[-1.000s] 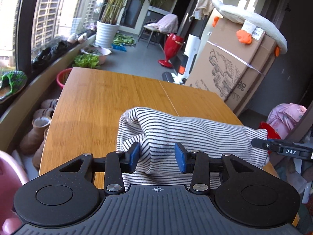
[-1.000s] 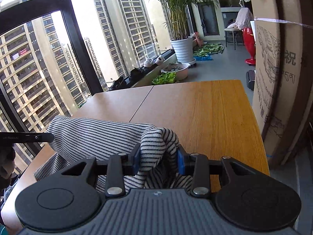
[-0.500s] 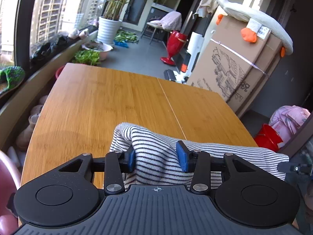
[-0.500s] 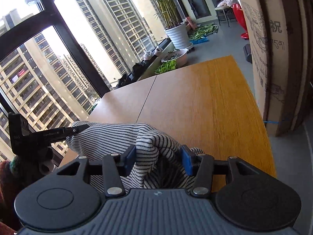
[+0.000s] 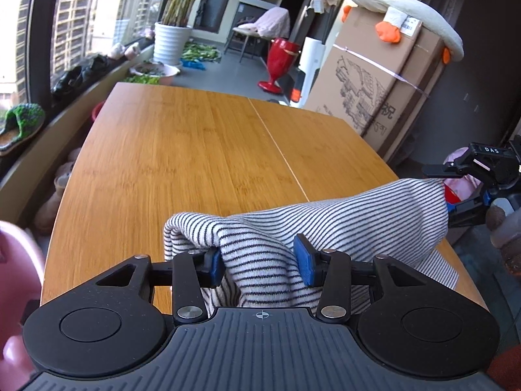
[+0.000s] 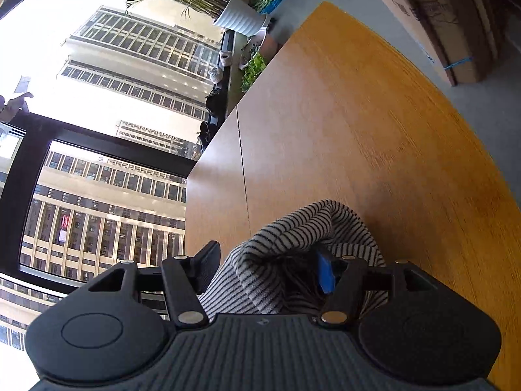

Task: Fold clothes

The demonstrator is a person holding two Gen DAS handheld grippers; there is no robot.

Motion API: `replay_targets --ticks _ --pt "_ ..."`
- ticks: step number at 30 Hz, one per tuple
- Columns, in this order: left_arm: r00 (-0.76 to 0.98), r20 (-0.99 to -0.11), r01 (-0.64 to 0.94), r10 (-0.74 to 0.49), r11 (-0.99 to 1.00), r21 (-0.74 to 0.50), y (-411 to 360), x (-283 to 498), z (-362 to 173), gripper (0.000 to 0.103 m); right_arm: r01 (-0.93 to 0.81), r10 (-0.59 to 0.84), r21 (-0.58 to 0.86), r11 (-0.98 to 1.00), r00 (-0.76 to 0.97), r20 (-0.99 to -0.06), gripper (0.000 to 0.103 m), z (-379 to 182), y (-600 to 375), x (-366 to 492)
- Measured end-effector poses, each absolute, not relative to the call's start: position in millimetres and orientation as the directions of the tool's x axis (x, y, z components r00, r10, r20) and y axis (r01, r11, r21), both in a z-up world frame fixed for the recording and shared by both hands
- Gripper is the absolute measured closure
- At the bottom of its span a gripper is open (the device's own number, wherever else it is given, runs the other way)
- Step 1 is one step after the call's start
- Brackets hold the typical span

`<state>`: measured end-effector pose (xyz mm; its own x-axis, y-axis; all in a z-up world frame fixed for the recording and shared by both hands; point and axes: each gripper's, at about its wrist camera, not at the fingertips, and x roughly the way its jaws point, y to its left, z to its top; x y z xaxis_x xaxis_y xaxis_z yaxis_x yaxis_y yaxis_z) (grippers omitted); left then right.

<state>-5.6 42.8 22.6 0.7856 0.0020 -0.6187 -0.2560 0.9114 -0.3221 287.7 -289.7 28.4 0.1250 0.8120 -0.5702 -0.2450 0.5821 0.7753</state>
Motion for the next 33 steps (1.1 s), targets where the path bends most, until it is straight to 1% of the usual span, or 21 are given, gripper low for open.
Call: replay_targets --ticks 2,3,4,5,6,7,8,9,11,13,14,17,19,20,21,22,24,27,29,31,33 --pt "0.79 -0.613 -0.271 -0.008 0.893 -0.36 48 -10 27 0.052 -0.313 0.781 0.721 0.618 0.135 -0.61 0.064 27 -277 287" --pt "0.793 -0.609 -0.286 -0.017 0.872 -0.397 54 -13 29 0.044 -0.327 0.781 0.718 0.615 0.128 -0.611 0.067 27 -277 286" --pt "0.795 -0.606 -0.31 -0.024 0.842 -0.441 62 -16 29 0.031 -0.339 0.785 0.718 0.608 0.123 -0.607 0.069 27 -278 285" --pt "0.798 -0.602 -0.334 -0.031 0.809 -0.483 70 -18 30 0.025 -0.35 0.789 0.718 0.602 0.122 -0.602 0.07 28 -281 283" --pt "0.798 -0.602 -0.354 -0.036 0.78 -0.516 77 -19 30 0.014 -0.36 0.789 0.714 0.601 0.126 -0.601 0.071 28 -285 281" --pt "0.793 -0.608 -0.37 -0.039 0.762 -0.532 82 -16 27 0.011 -0.378 0.786 0.702 0.603 0.133 -0.603 0.071 28 -287 277" --pt "0.786 -0.617 -0.385 -0.046 0.745 -0.545 87 -13 25 0.011 -0.405 0.782 0.685 0.605 0.141 -0.607 0.071 28 -290 271" --pt "0.774 -0.629 -0.392 -0.066 0.73 -0.559 90 -9 20 0.012 -0.433 0.776 0.665 0.608 0.149 -0.612 0.071 29 -293 264" --pt "0.752 -0.646 -0.396 -0.131 0.693 -0.602 95 1 10 0.017 -0.466 0.771 0.644 0.607 0.149 -0.62 0.071 31 -297 255" --pt "0.735 -0.658 -0.386 -0.162 0.698 -0.604 94 9 3 0.029 -0.486 0.769 0.632 0.604 0.145 -0.623 0.071 33 -301 252" --pt "0.737 -0.659 -0.374 -0.154 0.719 -0.586 94 13 2 0.031 -0.487 0.771 0.633 0.602 0.145 -0.62 0.071 33 -301 254" --pt "0.758 -0.639 -0.335 -0.135 0.76 -0.557 98 29 5 0.051 -0.491 0.777 0.632 0.6 0.169 -0.606 0.078 32 -292 271" --pt "0.774 -0.625 -0.337 -0.103 0.769 -0.543 106 47 10 0.059 -0.5 0.773 0.613 0.612 0.213 -0.598 0.082 33 -272 288" --pt "0.783 -0.617 -0.34 -0.075 0.779 -0.526 110 57 15 0.06 -0.51 0.773 0.602 0.615 0.24 -0.587 0.084 36 -261 296" --pt "0.797 -0.603 -0.342 -0.027 0.802 -0.489 113 70 24 0.066 -0.527 0.776 0.586 0.615 0.273 -0.569 0.085 40 -251 303" --pt "0.806 -0.591 -0.344 0.005 0.817 -0.463 115 79 30 0.068 -0.552 0.776 0.56 0.618 0.309 -0.551 0.085 46 -241 307" --pt "0.812 -0.583 -0.345 0.017 0.82 -0.456 117 82 32 0.068 -0.607 0.775 0.497 0.62 0.376 -0.508 0.086 61 -227 310" --pt "0.82 -0.571 -0.346 0.035 0.825 -0.447 120 86 35 0.068 -0.638 0.775 0.456 0.621 0.409 -0.483 0.087 67 -225 308" --pt "0.822 -0.569 -0.349 0.041 0.825 -0.445 122 87 33 0.065 -0.621 0.764 0.464 0.632 0.398 -0.509 0.087 55 -232 309" --pt "0.811 -0.585 -0.357 0.019 0.808 -0.469 120 76 18 0.064 -0.594 0.753 0.484 0.643 0.374 -0.541 0.086 39 -240 310" --pt "0.814 -0.581 -0.354 0.004 0.797 -0.49 115 62 6 0.062 -0.574 0.761 0.517 0.635 0.351 -0.545 0.086 25 -250 306"
